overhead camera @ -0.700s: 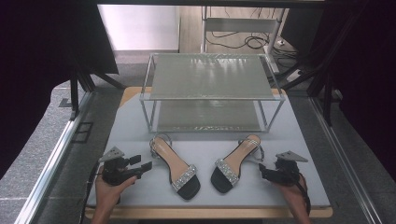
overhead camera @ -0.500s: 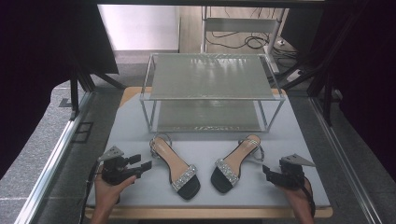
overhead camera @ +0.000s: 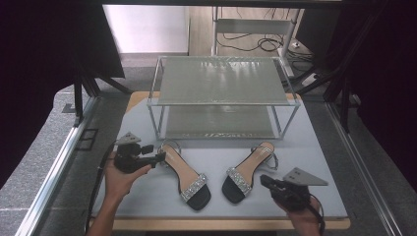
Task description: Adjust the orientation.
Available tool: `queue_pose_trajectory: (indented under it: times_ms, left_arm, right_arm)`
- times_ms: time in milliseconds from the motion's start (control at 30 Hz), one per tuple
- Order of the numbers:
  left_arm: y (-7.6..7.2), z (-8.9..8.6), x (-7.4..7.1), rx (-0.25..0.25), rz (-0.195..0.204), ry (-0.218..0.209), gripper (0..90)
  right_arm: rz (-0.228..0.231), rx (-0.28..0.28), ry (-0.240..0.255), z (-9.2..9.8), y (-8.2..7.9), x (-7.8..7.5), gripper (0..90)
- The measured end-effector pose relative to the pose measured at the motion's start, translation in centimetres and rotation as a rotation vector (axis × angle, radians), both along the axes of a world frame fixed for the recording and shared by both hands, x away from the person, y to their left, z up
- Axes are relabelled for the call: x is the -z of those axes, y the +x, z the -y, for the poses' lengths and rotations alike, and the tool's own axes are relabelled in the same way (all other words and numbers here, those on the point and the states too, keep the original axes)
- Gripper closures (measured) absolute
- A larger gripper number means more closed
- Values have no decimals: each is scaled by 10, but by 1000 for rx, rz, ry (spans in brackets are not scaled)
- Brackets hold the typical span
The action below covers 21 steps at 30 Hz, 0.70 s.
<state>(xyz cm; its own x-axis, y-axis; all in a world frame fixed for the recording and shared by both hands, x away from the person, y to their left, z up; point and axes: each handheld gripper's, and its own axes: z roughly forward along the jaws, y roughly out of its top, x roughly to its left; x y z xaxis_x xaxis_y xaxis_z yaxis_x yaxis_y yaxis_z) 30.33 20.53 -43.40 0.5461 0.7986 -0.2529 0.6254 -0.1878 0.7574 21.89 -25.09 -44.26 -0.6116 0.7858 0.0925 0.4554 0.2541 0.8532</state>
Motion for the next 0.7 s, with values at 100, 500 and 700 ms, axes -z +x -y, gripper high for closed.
queue_pose_trajectory:
  times_ms: [100, 500, 700]
  left_arm:
    - [8, 3, 3, -15, -16, 17, 371]
    - [45, 13, 20, -10, -117, 29, 658]
    - [45, 13, 21, 28, -160, 0, 816]
  right_arm:
    - [-16, -56, -12, -17, -1, 2, 888]
    - [-85, -319, -80, -118, -5, 32, 900]
    - [-143, -405, -72, -163, -5, 51, 900]
